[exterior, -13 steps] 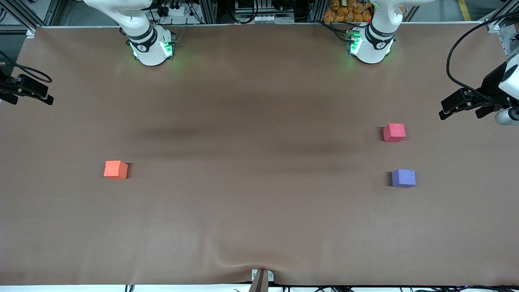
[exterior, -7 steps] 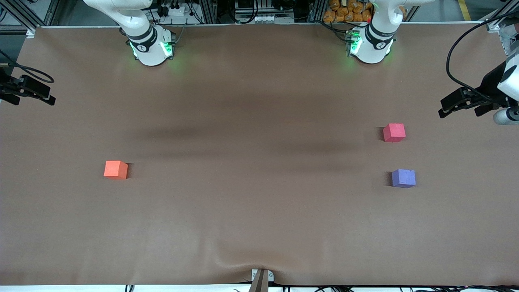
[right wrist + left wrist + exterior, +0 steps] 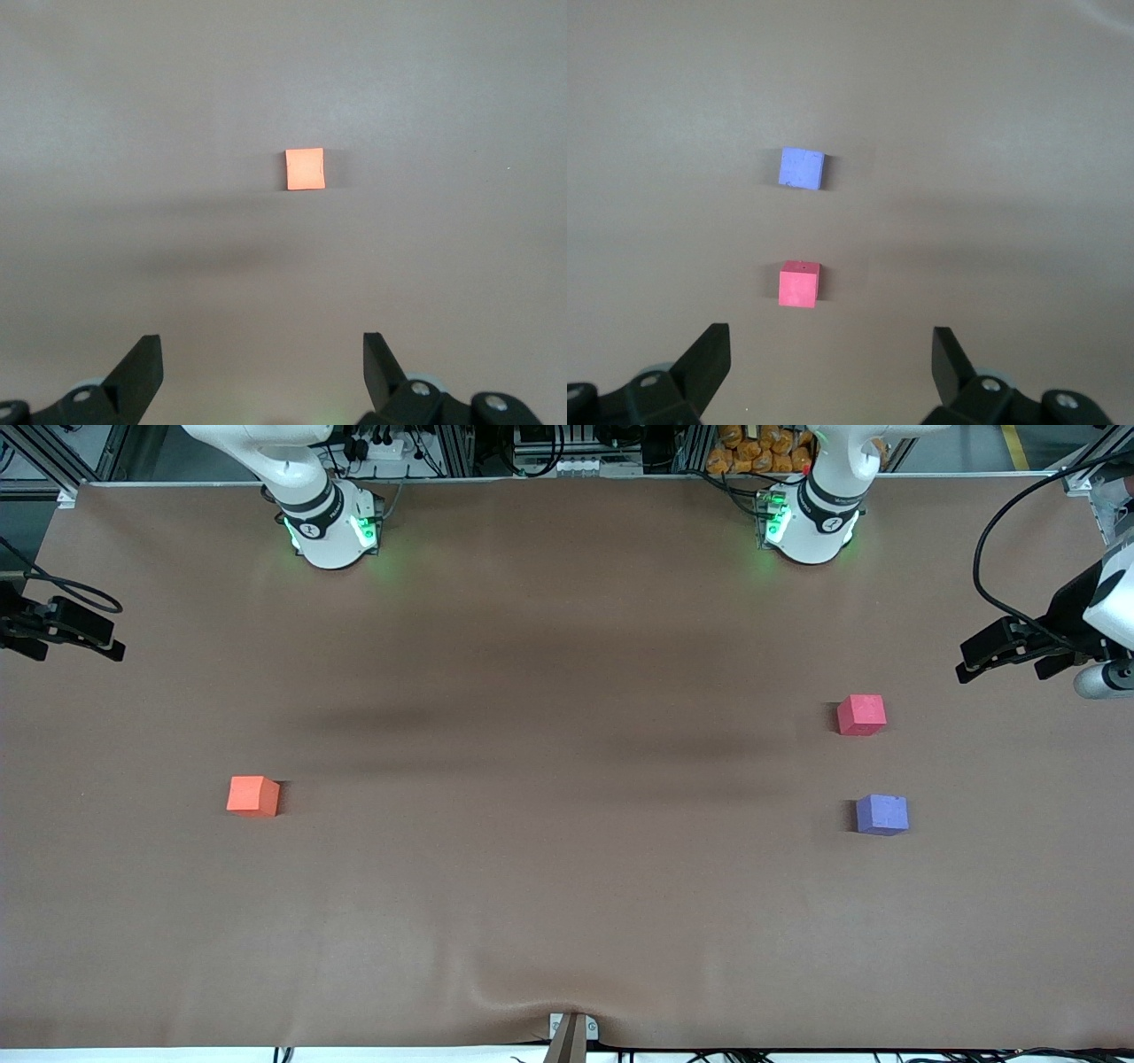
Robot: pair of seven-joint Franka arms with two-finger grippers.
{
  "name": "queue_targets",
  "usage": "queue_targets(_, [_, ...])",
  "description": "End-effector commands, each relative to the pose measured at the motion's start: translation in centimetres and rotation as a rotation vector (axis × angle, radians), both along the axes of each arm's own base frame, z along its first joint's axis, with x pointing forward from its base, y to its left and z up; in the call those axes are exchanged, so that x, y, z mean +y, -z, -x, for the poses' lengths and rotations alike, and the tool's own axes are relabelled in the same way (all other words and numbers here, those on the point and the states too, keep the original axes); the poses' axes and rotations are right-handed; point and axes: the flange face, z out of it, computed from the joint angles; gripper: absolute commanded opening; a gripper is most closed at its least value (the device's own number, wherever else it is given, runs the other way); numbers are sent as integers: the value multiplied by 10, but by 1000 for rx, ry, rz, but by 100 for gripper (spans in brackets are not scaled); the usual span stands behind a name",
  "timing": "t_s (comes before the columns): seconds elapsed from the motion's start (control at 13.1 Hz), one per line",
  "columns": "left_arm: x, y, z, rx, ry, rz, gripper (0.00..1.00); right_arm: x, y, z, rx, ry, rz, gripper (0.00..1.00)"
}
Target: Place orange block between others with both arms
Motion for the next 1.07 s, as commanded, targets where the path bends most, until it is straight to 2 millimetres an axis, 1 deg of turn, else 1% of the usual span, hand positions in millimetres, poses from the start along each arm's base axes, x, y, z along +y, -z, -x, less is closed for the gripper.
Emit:
queue_targets(0.0, [4, -3, 2, 6, 7, 0, 100, -3, -2, -1, -5, 21, 0, 100])
queue_targets(0.08, [3, -3, 2, 6, 9, 0, 100, -5, 1, -2, 1, 24, 0, 100])
queue_targets(0.23, [3, -3, 2, 6, 10, 0, 100, -6, 14, -10, 20, 24, 6, 100])
queue_targets(0.38, [3, -3, 2, 4, 9, 0, 100, -9, 20, -15, 16, 29, 15, 100])
queue_targets(0.53, [4, -2, 2, 6, 8, -5, 100, -12, 47, -27, 66, 34, 13, 100])
queue_targets(0.69, [4, -2, 2, 7, 8, -4, 100, -9, 81, -42, 117, 28, 0, 100])
queue_targets(0.76, [4, -1, 1, 9, 8, -5, 100, -8, 94, -48, 133, 29, 1, 100])
queue_targets(0.84, [4, 0, 1, 10, 8, -5, 100, -14, 105, -53, 142, 27, -3, 100])
queue_targets(0.91, [4, 1, 1, 12, 8, -5, 100, -30, 118, -56, 158, 55, -11, 100])
queue_targets(0.99, [4, 1, 1, 12, 8, -5, 100, -46, 121, -56, 155, 85, -26, 100])
